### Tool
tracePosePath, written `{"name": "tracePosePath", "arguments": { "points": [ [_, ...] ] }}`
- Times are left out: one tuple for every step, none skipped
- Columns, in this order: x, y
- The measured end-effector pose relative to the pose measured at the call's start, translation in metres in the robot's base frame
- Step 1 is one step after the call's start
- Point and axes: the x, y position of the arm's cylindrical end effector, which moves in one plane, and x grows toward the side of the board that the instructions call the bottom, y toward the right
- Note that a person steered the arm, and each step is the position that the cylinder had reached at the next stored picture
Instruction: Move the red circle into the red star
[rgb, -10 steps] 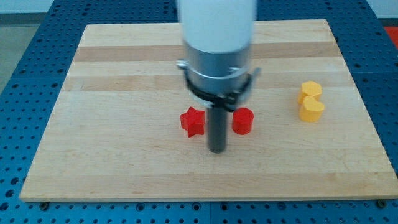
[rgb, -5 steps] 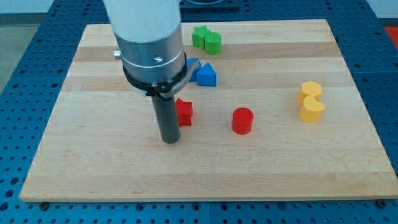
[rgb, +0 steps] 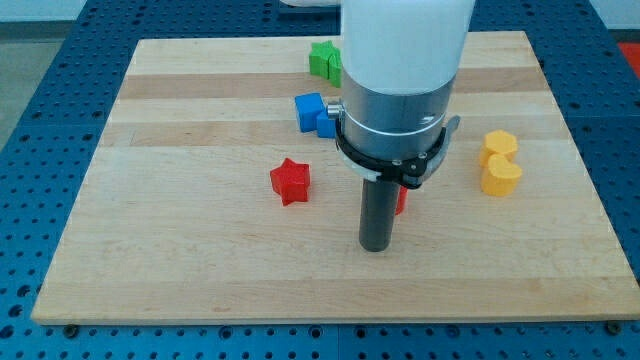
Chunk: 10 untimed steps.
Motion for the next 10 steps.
{"name": "tracePosePath", "arguments": {
  "points": [
    [0.0,0.036],
    [-0.001,0.067],
    [-0.028,0.064],
    [-0.07,0.016],
    [-0.093,-0.051],
    [-0.098,-0.084],
    [-0.098,-0.109],
    [-0.098,-0.142],
    [-0.098,-0.097],
    [-0.086,-0.048]
  ]
}}
